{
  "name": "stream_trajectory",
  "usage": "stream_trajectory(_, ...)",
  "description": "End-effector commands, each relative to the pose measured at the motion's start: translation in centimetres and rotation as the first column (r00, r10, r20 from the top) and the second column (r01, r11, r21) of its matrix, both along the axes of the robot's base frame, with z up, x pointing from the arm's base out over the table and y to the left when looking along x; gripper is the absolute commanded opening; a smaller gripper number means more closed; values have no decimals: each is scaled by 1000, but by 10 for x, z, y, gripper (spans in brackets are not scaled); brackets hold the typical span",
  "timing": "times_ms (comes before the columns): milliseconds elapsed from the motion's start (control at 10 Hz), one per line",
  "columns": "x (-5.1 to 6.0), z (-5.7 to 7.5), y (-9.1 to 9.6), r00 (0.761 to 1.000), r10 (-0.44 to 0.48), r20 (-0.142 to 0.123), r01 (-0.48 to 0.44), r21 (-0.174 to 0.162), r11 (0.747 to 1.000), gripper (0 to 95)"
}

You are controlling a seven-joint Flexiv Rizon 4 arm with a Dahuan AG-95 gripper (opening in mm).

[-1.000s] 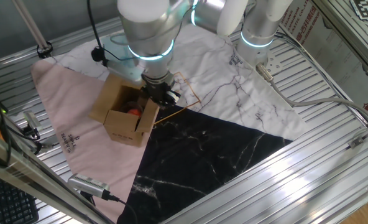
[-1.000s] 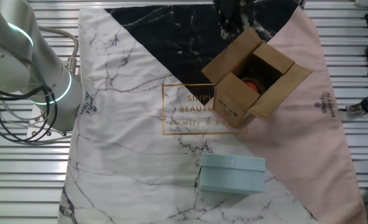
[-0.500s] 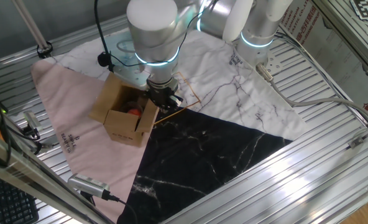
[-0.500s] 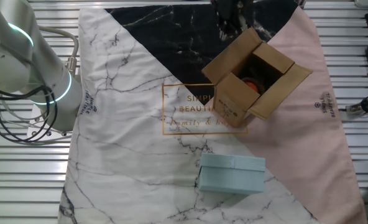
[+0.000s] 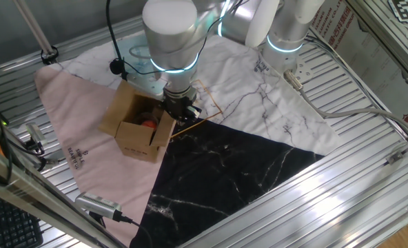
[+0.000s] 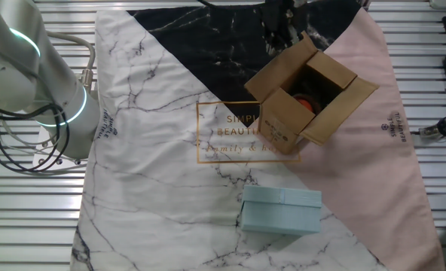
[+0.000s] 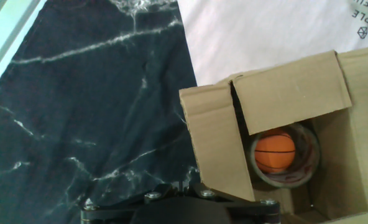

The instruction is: Cover the box

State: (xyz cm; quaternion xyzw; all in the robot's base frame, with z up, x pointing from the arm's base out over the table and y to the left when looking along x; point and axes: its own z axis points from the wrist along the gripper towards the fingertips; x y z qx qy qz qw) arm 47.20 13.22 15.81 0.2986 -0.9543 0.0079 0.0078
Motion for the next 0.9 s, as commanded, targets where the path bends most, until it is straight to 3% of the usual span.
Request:
stream_trajectory(100,0,-1,0,1000,9,3,-9,-6,1000,0)
stream_trajectory(900,4,4,-1,999,44,6,-44,-26,999,0)
